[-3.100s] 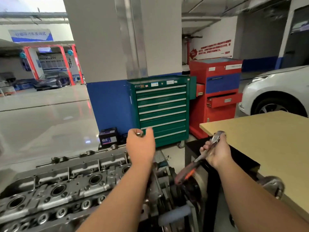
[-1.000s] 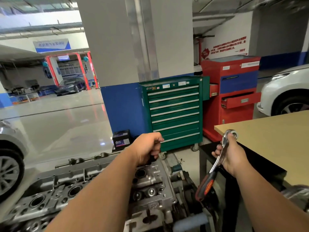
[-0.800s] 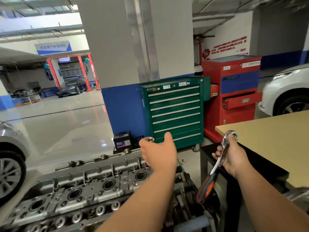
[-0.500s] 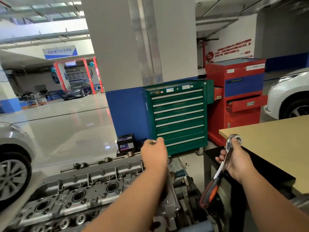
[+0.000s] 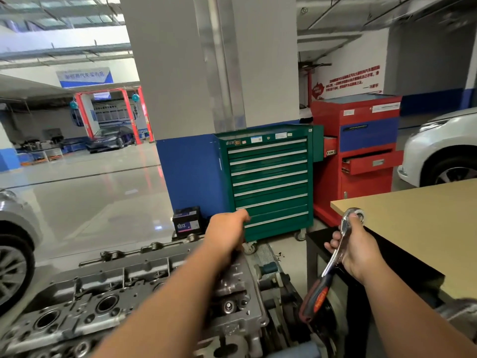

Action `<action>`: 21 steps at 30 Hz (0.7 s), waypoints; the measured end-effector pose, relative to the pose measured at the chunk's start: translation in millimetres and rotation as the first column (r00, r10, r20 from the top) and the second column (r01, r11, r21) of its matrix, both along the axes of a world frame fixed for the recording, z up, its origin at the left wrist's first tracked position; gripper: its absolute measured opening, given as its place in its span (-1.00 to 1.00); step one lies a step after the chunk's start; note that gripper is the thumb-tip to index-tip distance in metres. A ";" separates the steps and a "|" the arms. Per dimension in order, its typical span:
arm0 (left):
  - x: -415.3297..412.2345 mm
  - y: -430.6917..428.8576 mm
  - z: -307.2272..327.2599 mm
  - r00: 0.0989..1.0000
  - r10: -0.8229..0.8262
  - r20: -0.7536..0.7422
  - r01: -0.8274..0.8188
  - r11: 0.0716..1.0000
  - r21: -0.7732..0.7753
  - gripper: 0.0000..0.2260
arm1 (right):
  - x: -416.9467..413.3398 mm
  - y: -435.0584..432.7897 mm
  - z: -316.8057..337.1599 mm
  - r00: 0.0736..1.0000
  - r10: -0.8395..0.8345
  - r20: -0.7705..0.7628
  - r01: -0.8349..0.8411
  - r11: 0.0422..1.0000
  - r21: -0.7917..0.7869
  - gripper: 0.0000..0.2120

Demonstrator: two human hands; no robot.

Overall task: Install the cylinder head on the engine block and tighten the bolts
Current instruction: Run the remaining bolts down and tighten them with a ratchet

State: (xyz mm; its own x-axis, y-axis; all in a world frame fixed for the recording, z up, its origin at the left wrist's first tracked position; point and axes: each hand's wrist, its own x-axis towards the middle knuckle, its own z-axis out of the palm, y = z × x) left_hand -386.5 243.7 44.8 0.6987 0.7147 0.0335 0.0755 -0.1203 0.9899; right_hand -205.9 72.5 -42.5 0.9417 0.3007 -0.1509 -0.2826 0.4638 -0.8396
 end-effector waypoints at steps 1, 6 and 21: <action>-3.9 11.1 5.5 0.980 -0.196 -0.027 0.191 0.974 -0.119 -0.63 | 0.1 0.0 0.0 1.000 -0.005 -0.007 0.005 1.000 -0.008 -0.62; 4.4 -24.5 -14.8 0.951 0.252 0.180 -0.263 0.964 0.041 -0.85 | 2.4 0.9 1.4 1.000 0.009 -0.002 -0.009 1.000 0.001 -0.63; -5.7 20.8 9.5 0.949 -0.309 -0.054 0.297 0.941 -0.163 -0.59 | 1.8 1.5 -0.2 1.000 0.004 -0.009 -0.004 1.000 -0.011 -0.62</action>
